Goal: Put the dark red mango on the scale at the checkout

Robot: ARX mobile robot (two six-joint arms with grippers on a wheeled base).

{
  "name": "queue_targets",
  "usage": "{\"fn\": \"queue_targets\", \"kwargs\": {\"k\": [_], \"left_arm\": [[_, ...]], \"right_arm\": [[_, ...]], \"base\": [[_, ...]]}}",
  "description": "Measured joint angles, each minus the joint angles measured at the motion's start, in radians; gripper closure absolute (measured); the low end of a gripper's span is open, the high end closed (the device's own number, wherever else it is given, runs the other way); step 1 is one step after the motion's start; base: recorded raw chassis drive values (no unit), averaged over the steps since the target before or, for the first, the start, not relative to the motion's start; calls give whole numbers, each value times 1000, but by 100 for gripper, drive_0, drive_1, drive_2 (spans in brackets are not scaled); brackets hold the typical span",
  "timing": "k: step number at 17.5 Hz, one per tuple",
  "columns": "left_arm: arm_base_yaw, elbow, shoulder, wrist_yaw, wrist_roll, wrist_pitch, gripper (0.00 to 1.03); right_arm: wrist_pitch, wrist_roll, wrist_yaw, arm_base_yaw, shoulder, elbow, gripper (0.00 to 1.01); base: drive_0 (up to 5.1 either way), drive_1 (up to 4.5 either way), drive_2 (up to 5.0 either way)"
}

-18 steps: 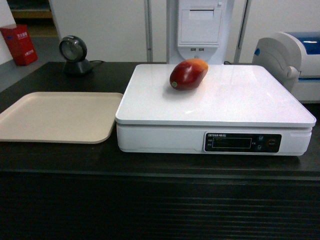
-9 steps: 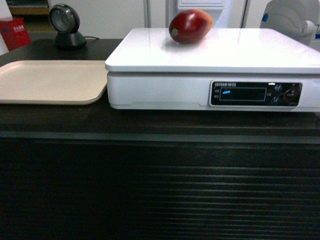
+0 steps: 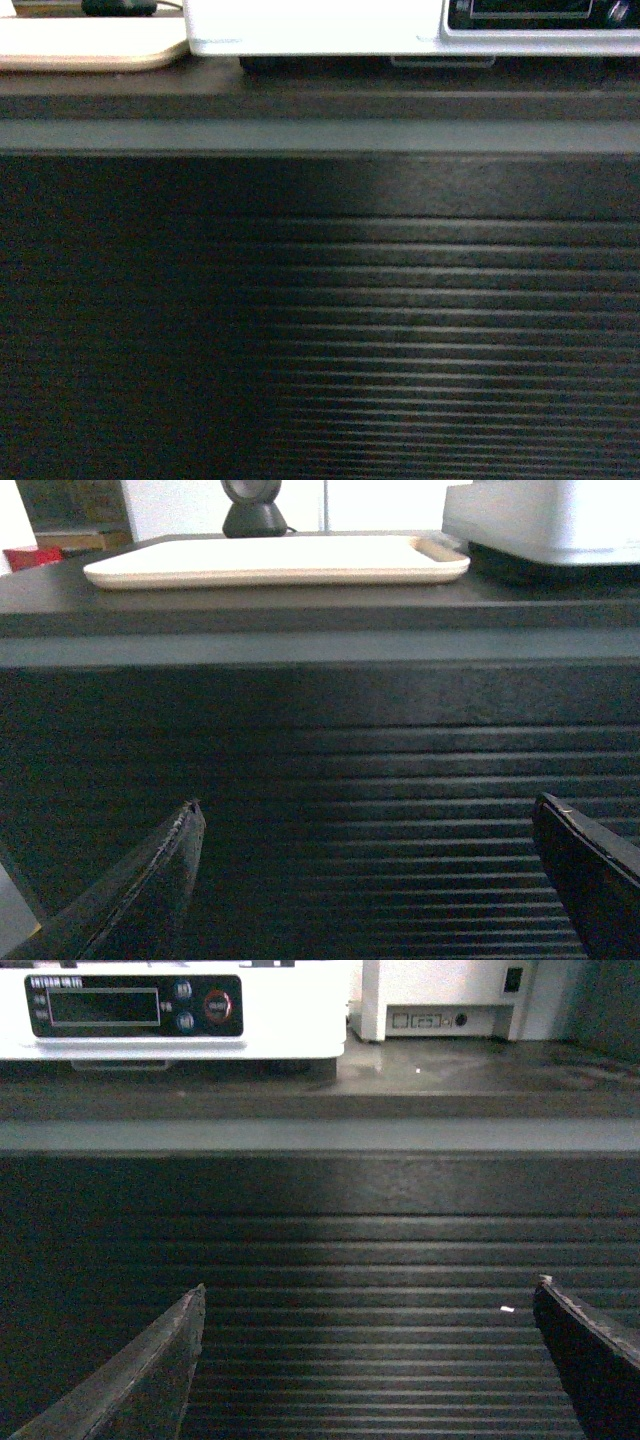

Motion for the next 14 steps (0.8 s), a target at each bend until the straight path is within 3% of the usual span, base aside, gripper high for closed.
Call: {"fn": "queue_targets", "kwargs": {"k": [14], "left_arm": [[0, 0, 0, 0, 0, -4, 5]], "right_arm": [[-3, 0, 0, 0, 0, 0, 3]], "base": [[0, 0, 0]]}}
